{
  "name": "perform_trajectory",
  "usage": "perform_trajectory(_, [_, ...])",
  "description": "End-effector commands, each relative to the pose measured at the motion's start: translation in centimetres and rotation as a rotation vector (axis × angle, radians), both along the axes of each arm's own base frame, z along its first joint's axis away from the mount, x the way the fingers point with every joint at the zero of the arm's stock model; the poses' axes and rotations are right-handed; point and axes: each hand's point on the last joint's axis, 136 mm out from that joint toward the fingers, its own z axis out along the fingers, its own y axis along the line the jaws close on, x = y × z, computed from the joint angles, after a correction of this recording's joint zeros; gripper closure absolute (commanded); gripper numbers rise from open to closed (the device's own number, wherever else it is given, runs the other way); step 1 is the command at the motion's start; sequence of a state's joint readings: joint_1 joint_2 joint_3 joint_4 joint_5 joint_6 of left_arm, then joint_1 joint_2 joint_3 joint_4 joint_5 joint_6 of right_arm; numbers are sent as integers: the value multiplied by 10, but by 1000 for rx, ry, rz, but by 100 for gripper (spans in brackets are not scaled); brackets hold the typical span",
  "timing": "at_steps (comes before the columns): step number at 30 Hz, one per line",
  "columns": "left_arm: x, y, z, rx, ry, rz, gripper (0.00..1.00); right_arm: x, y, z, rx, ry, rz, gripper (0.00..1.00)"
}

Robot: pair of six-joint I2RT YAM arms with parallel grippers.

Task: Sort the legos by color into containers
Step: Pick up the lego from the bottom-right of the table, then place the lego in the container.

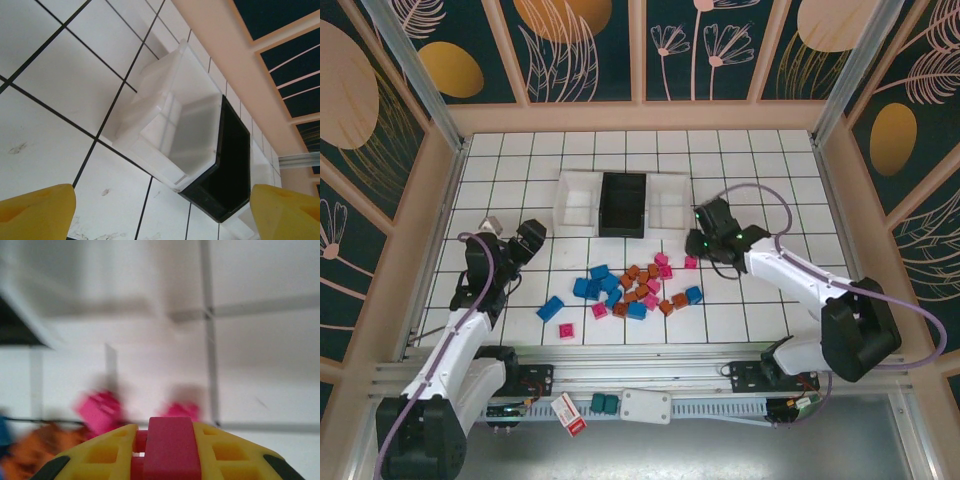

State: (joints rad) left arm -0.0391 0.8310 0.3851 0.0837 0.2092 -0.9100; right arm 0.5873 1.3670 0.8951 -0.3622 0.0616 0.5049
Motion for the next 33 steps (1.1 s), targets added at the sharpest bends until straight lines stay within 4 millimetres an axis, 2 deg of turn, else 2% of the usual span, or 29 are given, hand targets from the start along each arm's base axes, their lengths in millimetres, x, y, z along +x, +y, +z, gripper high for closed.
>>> perform_trajectory(1, [-6, -1, 7, 18, 6, -20, 10, 48, 34, 30, 62, -188, 69, 86])
perform_trajectory(5, [-10, -3, 7, 39, 30, -42, 14, 91, 44, 22, 43, -234, 52, 84])
perform_trajectory(8, [-16, -5, 0, 34, 53, -53, 19, 113, 56, 16, 60, -234, 44, 82])
perform_trajectory(9, [-19, -4, -3, 37, 64, -50, 19, 126, 47, 15, 68, -235, 19, 81])
perform_trajectory(11, [-24, -3, -8, 47, 80, -45, 19, 141, 53, 10, 82, -229, 27, 78])
perform_trajectory(12, [-26, -4, -10, 53, 85, -51, 20, 147, 55, 8, 77, -228, 30, 75])
perform_trajectory(14, [-31, -3, -13, 71, 97, -51, 20, 159, 58, 6, 66, -225, 34, 62])
perform_trajectory(16, [-36, -3, -14, 84, 105, -53, 20, 162, 63, 7, 77, -221, 44, 52])
perform_trajectory(19, [-41, -4, -17, 113, 118, -62, 19, 155, 65, 17, 115, -234, 51, 43])
perform_trajectory(24, [-55, -17, -37, 152, 185, -95, 20, 124, 51, 25, 142, -239, 32, 37])
perform_trajectory(27, [-66, -23, -54, 161, 230, -112, 23, 95, 30, 11, 96, -204, -11, 36])
perform_trajectory(30, [-72, -27, -60, 144, 226, -123, 21, 62, 5, -14, 66, -140, -69, 35])
perform_trajectory(33, [-71, -26, -61, 138, 212, -117, 9, 34, -7, -31, 93, -106, -88, 33])
